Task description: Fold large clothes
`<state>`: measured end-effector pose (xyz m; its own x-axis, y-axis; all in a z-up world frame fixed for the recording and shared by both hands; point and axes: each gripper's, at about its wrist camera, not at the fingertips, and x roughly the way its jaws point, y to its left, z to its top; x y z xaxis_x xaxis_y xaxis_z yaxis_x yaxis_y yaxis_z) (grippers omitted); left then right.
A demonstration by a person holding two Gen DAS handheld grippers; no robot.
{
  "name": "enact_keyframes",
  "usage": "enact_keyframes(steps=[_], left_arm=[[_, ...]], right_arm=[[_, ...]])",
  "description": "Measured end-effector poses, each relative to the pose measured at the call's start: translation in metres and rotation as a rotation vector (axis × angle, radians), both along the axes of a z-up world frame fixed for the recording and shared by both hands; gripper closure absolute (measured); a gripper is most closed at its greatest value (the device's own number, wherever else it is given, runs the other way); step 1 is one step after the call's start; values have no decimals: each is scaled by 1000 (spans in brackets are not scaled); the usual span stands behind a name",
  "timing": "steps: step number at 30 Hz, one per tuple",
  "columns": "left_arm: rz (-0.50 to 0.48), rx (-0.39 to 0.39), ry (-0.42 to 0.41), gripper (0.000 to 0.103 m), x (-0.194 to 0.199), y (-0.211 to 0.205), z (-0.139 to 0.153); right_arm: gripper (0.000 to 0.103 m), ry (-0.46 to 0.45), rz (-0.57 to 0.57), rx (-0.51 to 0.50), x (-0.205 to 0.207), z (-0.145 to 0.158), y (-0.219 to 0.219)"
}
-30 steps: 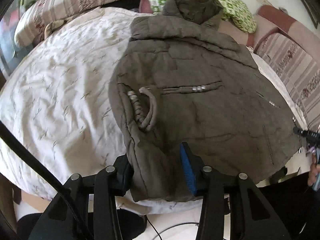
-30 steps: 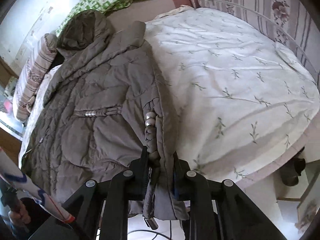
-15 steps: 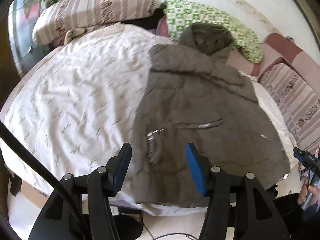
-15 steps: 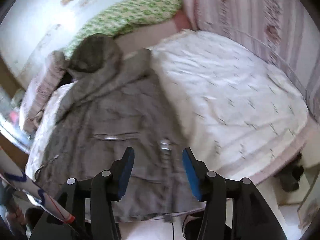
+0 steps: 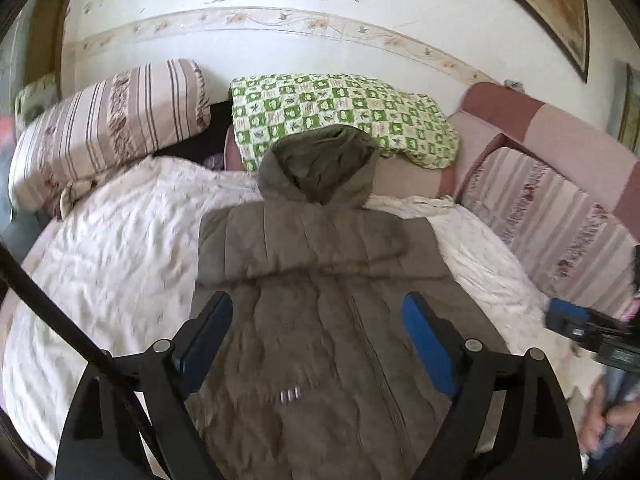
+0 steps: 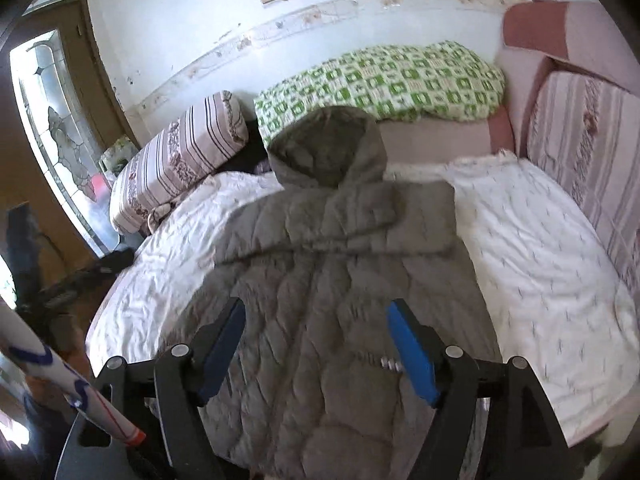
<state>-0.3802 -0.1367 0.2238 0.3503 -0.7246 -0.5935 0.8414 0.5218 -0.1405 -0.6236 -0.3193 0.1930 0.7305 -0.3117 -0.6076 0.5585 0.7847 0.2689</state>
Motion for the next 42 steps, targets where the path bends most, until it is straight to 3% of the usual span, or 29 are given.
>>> enact_keyframes(steps=[4,8,10,11,13,15,17,21,26,32,40,41,42], left_arm=[[54,36,18,17,37,-58,-30],[137,107,55,17,84,-107,-90],[186,217,25,17,98,-127,-132],[187,309,48,17,108,-139,-156],[180,358,131,17,122,-143,-182],[210,372,120,17,128,-144,-193],[217,382,93,17,129,-148,-194],[200,350,124,17,133,-148,-190],[214,303,117,17,146,-147,-183],[220,206,128,17,161,-141,-163],[234,156,124,17,174,-138,-155],[237,155,128,17,175,-138,-155],[238,156,129,17,175,-139,-156]], right_arm=[[25,9,-13,21,37,7,-23],[25,39,-27,55,89,11,-55],[25,50,-28,66,121,15,-70],[25,55,-38,62,135,18,-79],[25,59,-58,61,159,23,-94],[25,46,-85,86,195,28,-120],[25,36,-110,125,224,30,-145],[20,-9,-195,243,280,29,-206],[16,-72,-344,411,320,10,-270],[16,-92,-429,483,346,-7,-310],[16,-110,-451,521,365,-30,-338],[17,-105,-442,520,365,-32,-339],[26,-108,-433,520,364,-34,-339]])
